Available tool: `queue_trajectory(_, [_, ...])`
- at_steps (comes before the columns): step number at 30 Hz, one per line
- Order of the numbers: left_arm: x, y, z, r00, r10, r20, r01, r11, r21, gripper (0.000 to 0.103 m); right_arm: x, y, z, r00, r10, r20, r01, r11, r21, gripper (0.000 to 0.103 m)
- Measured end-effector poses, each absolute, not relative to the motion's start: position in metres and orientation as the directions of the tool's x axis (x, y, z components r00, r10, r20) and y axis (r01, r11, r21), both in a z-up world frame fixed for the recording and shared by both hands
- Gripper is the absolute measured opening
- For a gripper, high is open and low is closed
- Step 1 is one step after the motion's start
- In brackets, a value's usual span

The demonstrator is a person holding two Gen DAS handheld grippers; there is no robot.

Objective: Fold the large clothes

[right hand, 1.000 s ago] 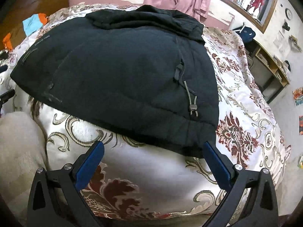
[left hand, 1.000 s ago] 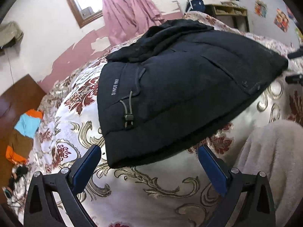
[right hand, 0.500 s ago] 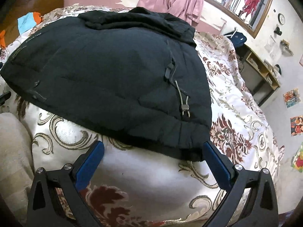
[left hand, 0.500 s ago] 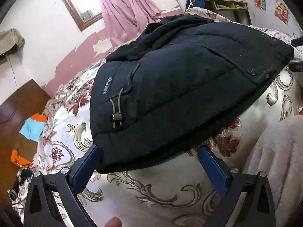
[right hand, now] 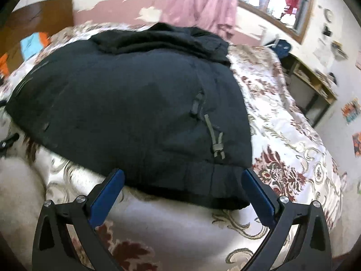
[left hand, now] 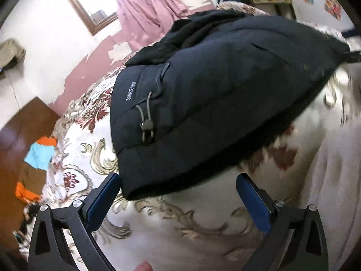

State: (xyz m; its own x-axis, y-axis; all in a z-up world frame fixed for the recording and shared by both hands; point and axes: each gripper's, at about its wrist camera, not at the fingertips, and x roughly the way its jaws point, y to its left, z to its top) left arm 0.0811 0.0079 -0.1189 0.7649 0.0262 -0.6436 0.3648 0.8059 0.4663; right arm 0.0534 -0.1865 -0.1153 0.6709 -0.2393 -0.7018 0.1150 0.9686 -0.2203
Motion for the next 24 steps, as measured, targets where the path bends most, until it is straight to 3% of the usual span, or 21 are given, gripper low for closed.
queue_trajectory(5, [0.084,0.008,-0.118,0.786,0.042,-0.617,0.340,0.804,0.488,0.103,0.054,-0.170,-0.128,0.627,-0.280,-0.727,0.008,0.936,-0.353,0.101])
queue_trajectory(10, [0.090,-0.004,-0.123,0.804,0.072,-0.590,0.302,0.805,0.510,0.103,0.068,-0.171,-0.132,0.652,-0.350,-0.673,0.074,0.912,-0.403,0.101])
queue_trajectory(21, [0.072,-0.011,-0.106,0.913,0.075,-0.402,0.179,0.811,0.557,0.103,0.069,-0.184,-0.118,0.758,-0.345,-0.554,0.179,0.926,-0.332,0.102])
queue_trajectory(24, [0.079,-0.013,-0.104,0.913,0.053,-0.404,0.202,0.801,0.563,0.103,0.069,-0.188,-0.115,0.768,-0.330,-0.550,0.188,0.936,-0.298,0.102])
